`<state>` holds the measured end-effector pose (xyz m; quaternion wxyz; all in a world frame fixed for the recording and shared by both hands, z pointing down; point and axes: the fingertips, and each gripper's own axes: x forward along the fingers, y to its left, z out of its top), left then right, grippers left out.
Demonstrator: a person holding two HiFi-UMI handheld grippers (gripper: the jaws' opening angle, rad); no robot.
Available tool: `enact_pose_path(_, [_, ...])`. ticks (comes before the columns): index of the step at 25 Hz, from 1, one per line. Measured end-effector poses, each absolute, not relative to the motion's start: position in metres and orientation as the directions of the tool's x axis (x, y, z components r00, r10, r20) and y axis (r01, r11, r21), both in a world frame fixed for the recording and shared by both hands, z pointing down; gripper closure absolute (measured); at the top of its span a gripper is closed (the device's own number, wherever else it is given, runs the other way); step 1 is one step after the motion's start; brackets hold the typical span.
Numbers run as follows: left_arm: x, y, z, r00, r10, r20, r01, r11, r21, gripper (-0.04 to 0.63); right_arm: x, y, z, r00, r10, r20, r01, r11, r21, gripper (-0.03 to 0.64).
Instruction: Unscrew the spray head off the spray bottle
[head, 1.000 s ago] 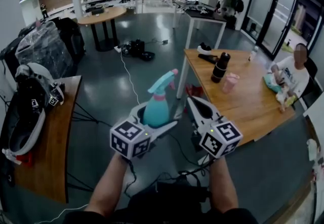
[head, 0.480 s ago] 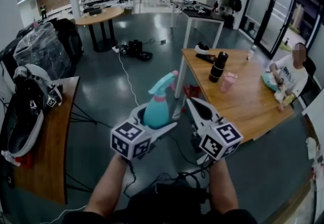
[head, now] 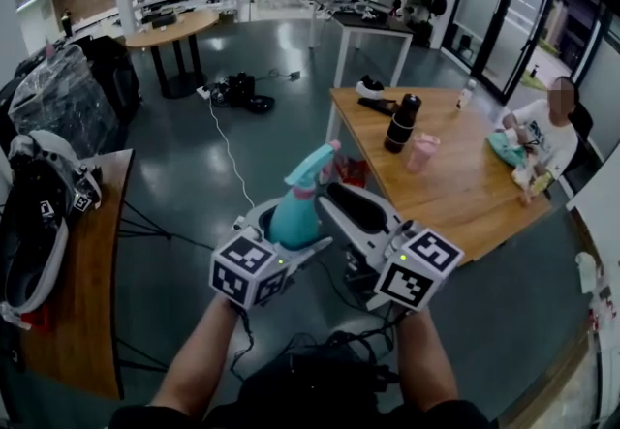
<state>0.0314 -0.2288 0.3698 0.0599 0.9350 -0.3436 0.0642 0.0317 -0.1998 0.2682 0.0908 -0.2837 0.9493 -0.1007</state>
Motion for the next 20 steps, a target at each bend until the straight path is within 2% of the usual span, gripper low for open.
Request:
enact_pose_path(8, [0.048, -0.232, 0.381, 0.719, -0.660, 0.218, -0.669, -0.742, -0.043, 0.149, 0.031, -0.212, 0.280, -0.807, -0.587, -0.067, -0.547, 0.785, -0.289, 0.471])
enact_pose_path(10, [0.052, -0.230, 0.382, 0.727, -0.651, 0.219, -0.655, -0.753, -0.064, 0.149, 0.032, -0.211, 0.280, -0.814, -0.576, -0.074, -0.538, 0.796, -0.277, 0.492])
enact_pose_path(17, [0.067, -0.214, 0.380, 0.826, -0.524, 0.208, -0.530, -0.847, -0.030, 0.150, 0.046, -0.203, 0.280, -0.857, -0.508, -0.088, -0.477, 0.846, -0.238, 0.485])
enact_pose_path(20, [0.076, -0.203, 0.375, 0.890, -0.417, 0.186, -0.427, -0.904, 0.015, 0.150, 0.051, -0.197, 0.276, -0.889, -0.447, -0.096, -0.417, 0.879, -0.230, 0.485])
